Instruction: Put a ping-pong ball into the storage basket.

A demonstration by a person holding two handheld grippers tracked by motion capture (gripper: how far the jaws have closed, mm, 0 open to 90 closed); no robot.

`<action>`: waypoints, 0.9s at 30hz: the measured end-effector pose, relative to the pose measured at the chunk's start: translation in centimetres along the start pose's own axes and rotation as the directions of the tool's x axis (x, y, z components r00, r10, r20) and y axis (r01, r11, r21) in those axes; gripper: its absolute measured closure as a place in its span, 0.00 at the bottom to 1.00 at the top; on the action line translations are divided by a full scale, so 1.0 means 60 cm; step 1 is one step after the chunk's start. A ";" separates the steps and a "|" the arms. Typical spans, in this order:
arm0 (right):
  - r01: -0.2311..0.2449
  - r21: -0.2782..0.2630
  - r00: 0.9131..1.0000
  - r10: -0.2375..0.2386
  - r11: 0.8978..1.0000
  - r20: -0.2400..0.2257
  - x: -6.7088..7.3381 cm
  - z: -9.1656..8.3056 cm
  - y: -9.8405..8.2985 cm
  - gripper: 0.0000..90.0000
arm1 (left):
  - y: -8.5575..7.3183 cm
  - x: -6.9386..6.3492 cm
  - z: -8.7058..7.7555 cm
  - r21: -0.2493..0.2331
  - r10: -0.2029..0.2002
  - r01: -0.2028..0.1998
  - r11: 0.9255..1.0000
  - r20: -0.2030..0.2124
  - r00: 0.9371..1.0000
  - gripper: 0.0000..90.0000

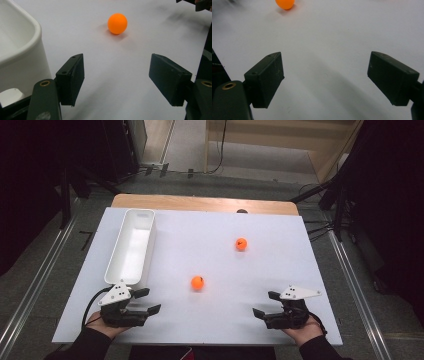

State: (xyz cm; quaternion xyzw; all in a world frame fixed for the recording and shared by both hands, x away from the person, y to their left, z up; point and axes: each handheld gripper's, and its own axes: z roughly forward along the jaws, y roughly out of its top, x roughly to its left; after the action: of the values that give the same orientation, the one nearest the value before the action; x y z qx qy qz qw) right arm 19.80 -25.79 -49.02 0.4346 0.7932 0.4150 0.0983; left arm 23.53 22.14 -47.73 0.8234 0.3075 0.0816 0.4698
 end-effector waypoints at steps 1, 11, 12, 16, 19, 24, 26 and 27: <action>0.000 0.000 1.000 0.000 1.000 0.000 0.000 0.000 0.000 0.13 | 0.000 0.000 0.000 0.000 0.000 0.000 1.000 0.000 1.000 0.32; -0.006 0.000 1.000 0.006 1.000 0.002 -0.003 0.002 -0.001 0.13 | 0.003 0.002 0.002 0.004 -0.035 0.035 0.999 0.008 0.999 0.32; -0.006 -0.002 1.000 0.006 1.000 0.002 -0.003 0.002 -0.001 0.14 | 0.003 0.002 0.003 0.003 -0.038 0.038 0.999 0.009 0.999 0.32; -0.003 -0.004 1.000 0.003 1.000 0.000 -0.003 0.001 -0.002 0.13 | 0.004 0.003 0.004 0.000 -0.027 0.027 1.000 0.011 1.000 0.32; -0.009 -0.008 1.000 0.009 1.000 0.001 -0.004 0.002 -0.001 0.13 | 0.005 0.004 0.003 -0.007 -0.017 0.017 1.000 0.014 1.000 0.32; -0.007 -0.004 1.000 0.007 1.000 0.001 -0.005 0.002 -0.001 0.14 | 0.005 0.005 0.004 -0.005 -0.022 0.022 1.000 0.017 1.000 0.32; -0.006 0.001 1.000 0.006 1.000 0.002 -0.006 0.003 -0.002 0.13 | 0.005 0.005 0.005 -0.005 -0.017 0.017 1.000 0.018 1.000 0.32; -0.007 0.001 1.000 0.007 1.000 0.003 -0.006 0.003 -0.002 0.14 | 0.005 0.005 0.005 -0.005 -0.017 0.017 1.000 0.018 1.000 0.32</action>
State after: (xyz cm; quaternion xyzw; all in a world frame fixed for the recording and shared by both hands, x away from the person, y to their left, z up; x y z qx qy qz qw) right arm 20.06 -25.99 -49.31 0.4381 0.7917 0.4143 0.0981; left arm 24.02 21.99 -47.68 0.8202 0.3099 0.0714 0.4755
